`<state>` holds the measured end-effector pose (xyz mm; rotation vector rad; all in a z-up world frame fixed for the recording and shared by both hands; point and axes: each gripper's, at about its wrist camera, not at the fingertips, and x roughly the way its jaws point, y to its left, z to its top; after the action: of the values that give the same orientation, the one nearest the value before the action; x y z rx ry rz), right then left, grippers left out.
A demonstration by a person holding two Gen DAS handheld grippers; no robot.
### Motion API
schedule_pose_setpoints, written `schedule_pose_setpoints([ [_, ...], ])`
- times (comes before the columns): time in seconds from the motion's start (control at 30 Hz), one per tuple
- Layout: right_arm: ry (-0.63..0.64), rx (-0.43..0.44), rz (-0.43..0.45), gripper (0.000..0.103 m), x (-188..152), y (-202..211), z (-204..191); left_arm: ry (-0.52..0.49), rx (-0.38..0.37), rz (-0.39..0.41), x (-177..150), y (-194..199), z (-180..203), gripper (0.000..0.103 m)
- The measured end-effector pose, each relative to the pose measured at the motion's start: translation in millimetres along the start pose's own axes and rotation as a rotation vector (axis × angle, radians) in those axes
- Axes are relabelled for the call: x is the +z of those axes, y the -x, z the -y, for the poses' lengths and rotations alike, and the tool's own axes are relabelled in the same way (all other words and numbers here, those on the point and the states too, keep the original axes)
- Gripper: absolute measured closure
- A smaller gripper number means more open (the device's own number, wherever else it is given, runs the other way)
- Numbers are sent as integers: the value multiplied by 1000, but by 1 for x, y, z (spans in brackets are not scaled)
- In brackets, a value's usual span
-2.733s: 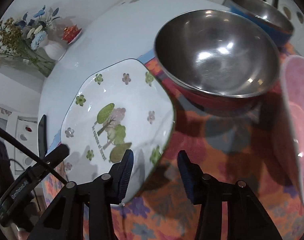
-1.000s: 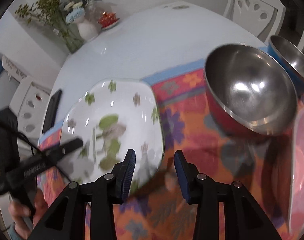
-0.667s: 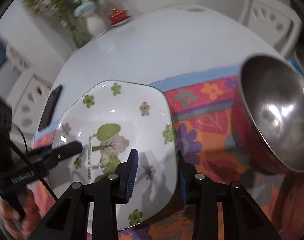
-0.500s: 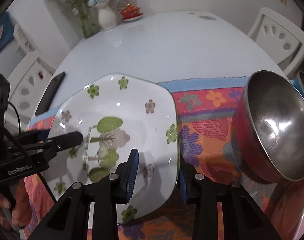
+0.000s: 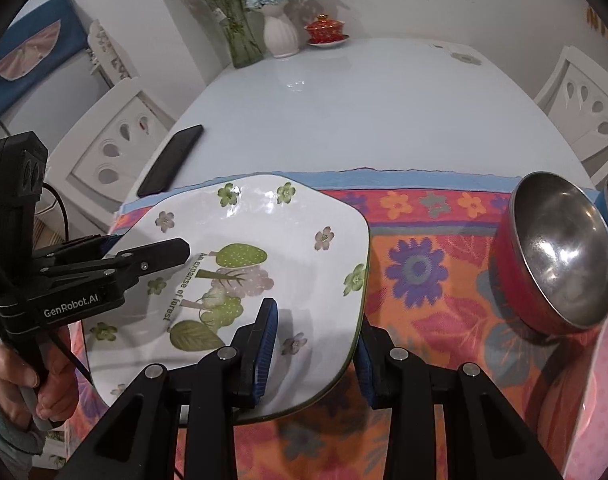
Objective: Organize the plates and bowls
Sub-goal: 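Lift the second hexagonal plate and carry it toward the plate stack, then lower the second hexagonal plate over the stacked plates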
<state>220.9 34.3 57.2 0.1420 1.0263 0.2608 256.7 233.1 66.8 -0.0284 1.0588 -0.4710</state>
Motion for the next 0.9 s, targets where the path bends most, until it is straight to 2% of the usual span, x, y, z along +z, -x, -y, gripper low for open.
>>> schedule_pose_setpoints([
  [0.23, 21, 7, 19, 68, -16, 41, -19, -3, 6, 30, -18, 38, 16, 62],
  [0.47, 52, 10, 59, 68, -48, 97, -45, 12, 9, 60, -57, 90, 31, 62],
  [0.67, 74, 11, 59, 68, -89, 136, -70, 33, 4, 77, -105, 132, 41, 62],
  [0.9, 80, 13, 13, 68, -158, 160, -99, 50, -5, 60, -165, 157, 46, 62],
])
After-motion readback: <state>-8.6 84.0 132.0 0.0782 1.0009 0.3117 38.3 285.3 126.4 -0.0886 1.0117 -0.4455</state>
